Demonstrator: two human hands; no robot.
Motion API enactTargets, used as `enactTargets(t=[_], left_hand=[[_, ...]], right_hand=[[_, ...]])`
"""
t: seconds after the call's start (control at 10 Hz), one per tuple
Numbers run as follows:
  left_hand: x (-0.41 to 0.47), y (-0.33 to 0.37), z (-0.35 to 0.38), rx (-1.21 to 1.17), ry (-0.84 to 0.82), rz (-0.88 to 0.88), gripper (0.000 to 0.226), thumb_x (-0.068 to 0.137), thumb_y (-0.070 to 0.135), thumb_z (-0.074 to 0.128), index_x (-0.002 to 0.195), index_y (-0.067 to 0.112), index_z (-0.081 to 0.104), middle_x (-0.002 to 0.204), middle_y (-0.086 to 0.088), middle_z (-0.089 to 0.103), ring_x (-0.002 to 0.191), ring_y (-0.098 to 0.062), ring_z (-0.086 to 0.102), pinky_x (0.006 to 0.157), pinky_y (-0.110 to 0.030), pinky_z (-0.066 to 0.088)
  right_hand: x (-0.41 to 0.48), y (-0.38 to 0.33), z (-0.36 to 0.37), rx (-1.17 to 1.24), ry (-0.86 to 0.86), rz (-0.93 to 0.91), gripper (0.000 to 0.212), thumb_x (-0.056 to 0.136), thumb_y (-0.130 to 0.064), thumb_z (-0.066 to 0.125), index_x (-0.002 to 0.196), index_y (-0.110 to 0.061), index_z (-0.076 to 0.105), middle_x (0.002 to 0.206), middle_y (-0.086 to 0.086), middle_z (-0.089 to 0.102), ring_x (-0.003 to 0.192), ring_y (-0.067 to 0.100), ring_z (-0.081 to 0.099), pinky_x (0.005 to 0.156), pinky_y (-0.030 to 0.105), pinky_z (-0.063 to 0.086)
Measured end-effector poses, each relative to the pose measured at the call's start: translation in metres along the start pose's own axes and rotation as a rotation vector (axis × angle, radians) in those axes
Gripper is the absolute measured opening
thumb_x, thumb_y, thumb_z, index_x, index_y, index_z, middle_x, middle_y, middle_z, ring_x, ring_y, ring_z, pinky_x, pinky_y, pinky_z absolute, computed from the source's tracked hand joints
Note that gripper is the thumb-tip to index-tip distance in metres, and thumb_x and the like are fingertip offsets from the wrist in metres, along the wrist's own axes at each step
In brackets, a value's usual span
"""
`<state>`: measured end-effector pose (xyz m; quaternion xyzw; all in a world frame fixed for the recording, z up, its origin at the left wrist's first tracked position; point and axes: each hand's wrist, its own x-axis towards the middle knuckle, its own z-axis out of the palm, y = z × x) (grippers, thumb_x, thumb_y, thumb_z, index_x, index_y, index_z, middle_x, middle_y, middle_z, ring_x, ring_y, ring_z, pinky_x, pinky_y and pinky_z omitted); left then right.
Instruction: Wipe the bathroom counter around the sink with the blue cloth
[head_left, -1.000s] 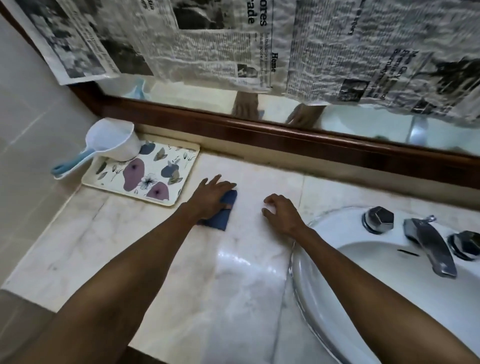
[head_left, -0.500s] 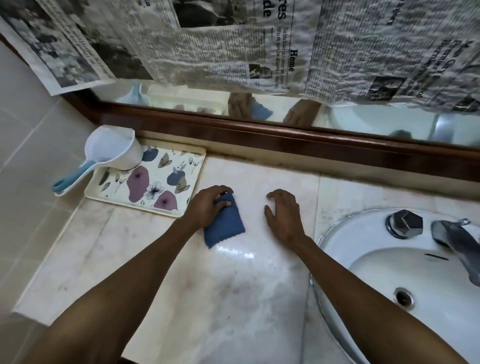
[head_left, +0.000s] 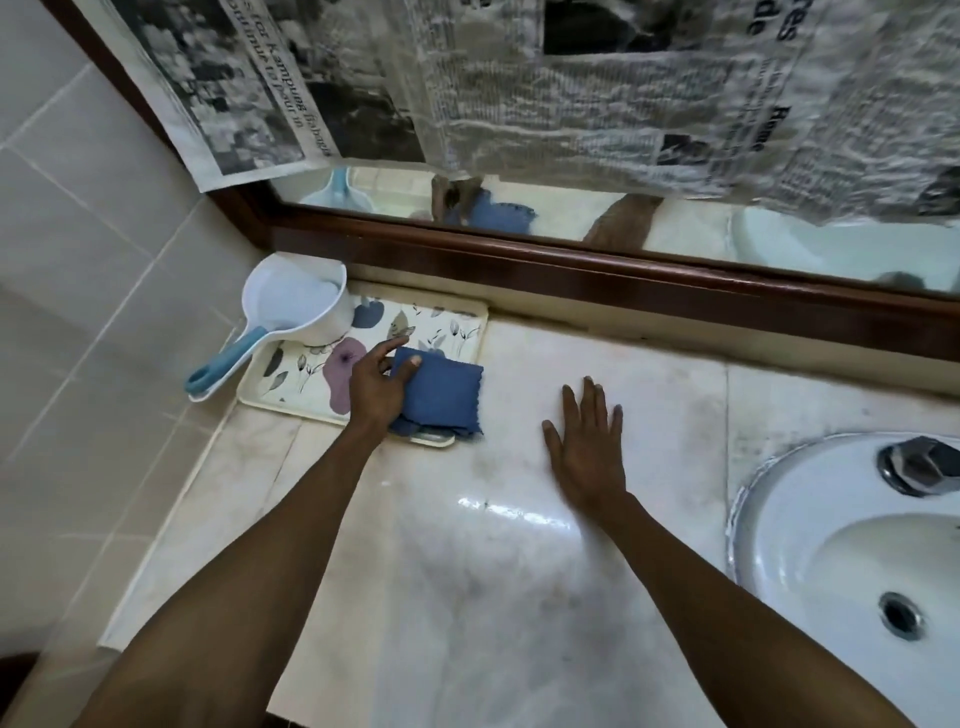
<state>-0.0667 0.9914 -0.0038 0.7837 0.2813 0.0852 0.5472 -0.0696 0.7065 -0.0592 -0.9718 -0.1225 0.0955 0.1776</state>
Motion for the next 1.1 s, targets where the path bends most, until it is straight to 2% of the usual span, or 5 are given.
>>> enactTargets(t=[0.2,0.4,0.5,0.8,1.1], left_hand=[[0.041,-0.015,-0.016,0.387,-0.030,0.113,0.035,0.093,0.024,0.070,0.127,0.017,0.068,0.101,-0.004,0.071,0.087,-0.014,0.065,0.067,-0.004,0.035],[0.046,-0.023,-0.025,0.914,-0.030,0.197,0.066,0.093,0.051,0.059,0.147,0.017,0.042,0.142,-0.022,0.045,0.127,-0.044,0.047,0.100,-0.053,0.044],[0.019,-0.035,-0.015,0.948,-0.154,0.486,0.060,0.098,0.048,0.052,0.151,0.020,0.041,0.157,-0.018,0.034,0.140,-0.039,0.037,0.109,-0.052,0.036],[-0.011,-0.039,0.021,0.996,-0.428,0.226,0.060,0.108,0.047,0.020,0.162,0.028,0.000,0.169,-0.008,-0.008,0.155,-0.034,-0.008,0.123,-0.055,0.003],[-0.061,0.018,0.010,0.407,-0.318,0.206,0.048,0.107,0.032,0.040,0.152,0.015,0.040,0.133,-0.013,0.062,0.119,-0.027,0.057,0.094,-0.031,0.041]], right_hand=[[0.000,0.003,0.012,-0.022,0.070,0.024,0.063,0.103,-0.051,0.023,0.158,-0.022,0.014,0.168,0.004,-0.001,0.155,0.016,-0.005,0.126,0.047,0.001],[0.000,0.003,0.016,-0.046,0.097,0.041,0.062,0.102,-0.053,0.023,0.157,-0.025,0.015,0.168,0.001,0.001,0.155,0.014,-0.003,0.126,0.046,0.005],[0.000,0.002,0.016,-0.052,0.097,0.049,0.062,0.102,-0.053,0.023,0.157,-0.025,0.015,0.168,0.001,0.002,0.155,0.014,-0.002,0.127,0.046,0.004],[0.000,0.001,0.015,-0.042,0.037,0.041,0.063,0.103,-0.051,0.023,0.158,-0.024,0.012,0.168,0.001,-0.003,0.155,0.014,-0.007,0.126,0.045,-0.001],[-0.029,0.012,-0.034,0.143,-0.211,0.013,0.056,0.103,-0.043,0.040,0.149,-0.011,0.035,0.163,0.014,0.020,0.150,0.031,0.023,0.119,0.046,0.027]])
